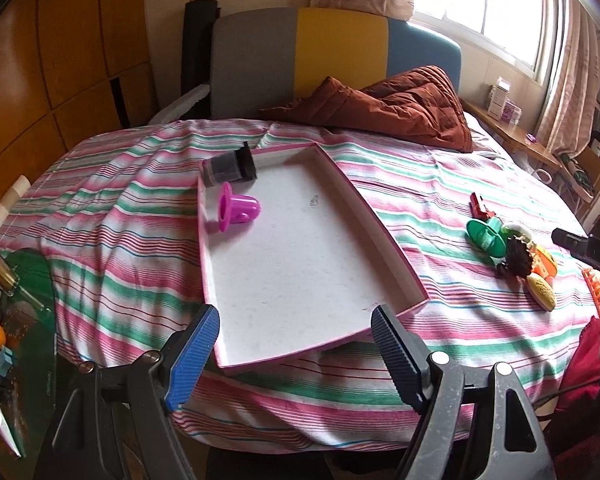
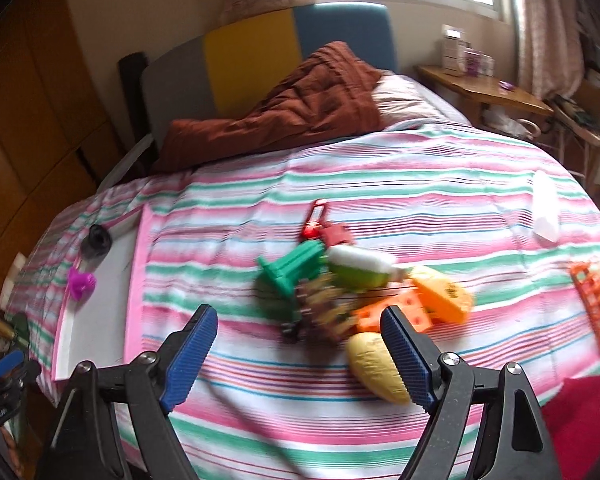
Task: Organize rigid objects
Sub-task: 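Move both tools back from the tray to the toy pile, then close the left tool on the brown comb with yellow pegs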
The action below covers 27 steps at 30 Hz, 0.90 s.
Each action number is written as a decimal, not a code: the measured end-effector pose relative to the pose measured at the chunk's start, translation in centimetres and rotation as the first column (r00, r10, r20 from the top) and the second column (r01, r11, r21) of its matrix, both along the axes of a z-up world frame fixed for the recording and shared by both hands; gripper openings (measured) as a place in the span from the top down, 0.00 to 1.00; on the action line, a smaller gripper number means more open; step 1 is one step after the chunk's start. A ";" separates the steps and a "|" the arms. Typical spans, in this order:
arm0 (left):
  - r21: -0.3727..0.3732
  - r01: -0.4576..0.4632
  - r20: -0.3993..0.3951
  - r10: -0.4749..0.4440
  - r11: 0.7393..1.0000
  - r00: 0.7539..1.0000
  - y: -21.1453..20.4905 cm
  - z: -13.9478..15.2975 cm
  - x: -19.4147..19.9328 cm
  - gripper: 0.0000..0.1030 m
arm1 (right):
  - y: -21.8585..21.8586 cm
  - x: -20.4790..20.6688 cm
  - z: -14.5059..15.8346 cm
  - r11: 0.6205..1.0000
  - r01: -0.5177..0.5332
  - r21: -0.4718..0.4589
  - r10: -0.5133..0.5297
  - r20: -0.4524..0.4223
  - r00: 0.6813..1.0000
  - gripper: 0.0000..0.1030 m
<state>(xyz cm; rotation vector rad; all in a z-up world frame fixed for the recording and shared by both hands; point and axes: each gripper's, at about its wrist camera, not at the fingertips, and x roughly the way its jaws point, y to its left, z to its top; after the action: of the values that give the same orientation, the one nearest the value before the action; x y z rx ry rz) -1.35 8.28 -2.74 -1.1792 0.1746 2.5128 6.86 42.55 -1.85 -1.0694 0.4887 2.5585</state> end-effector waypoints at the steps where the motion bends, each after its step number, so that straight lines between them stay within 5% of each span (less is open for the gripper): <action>1: 0.004 0.006 0.005 -0.006 1.000 1.000 0.1 0.0 0.0 0.23 | 0.7 0.3 0.1 1.000 0.017 -0.005 -0.017 -0.004 1.000 0.18; 13: 0.093 0.209 0.090 -0.217 0.974 0.972 6.5 -0.2 -0.1 0.23 | 9.7 5.7 -1.6 0.958 0.266 -0.109 -0.271 -0.037 0.962 0.11; 17: 0.121 0.293 0.156 -0.310 0.948 0.938 10.7 -0.9 -0.2 0.28 | 11.4 6.3 -2.5 0.924 0.320 -0.210 -0.333 -0.031 0.942 0.11; 27: 0.156 0.457 0.236 -0.483 0.876 0.843 20.4 -2.3 0.2 0.40 | 11.0 5.7 -2.0 0.932 0.273 -0.237 -0.293 -0.049 0.955 0.11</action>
<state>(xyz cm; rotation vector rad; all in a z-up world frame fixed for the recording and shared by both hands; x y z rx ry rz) -1.10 28.64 -5.04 -1.2462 0.2405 1.8945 12.58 53.53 -3.90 -0.8892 0.9080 2.3368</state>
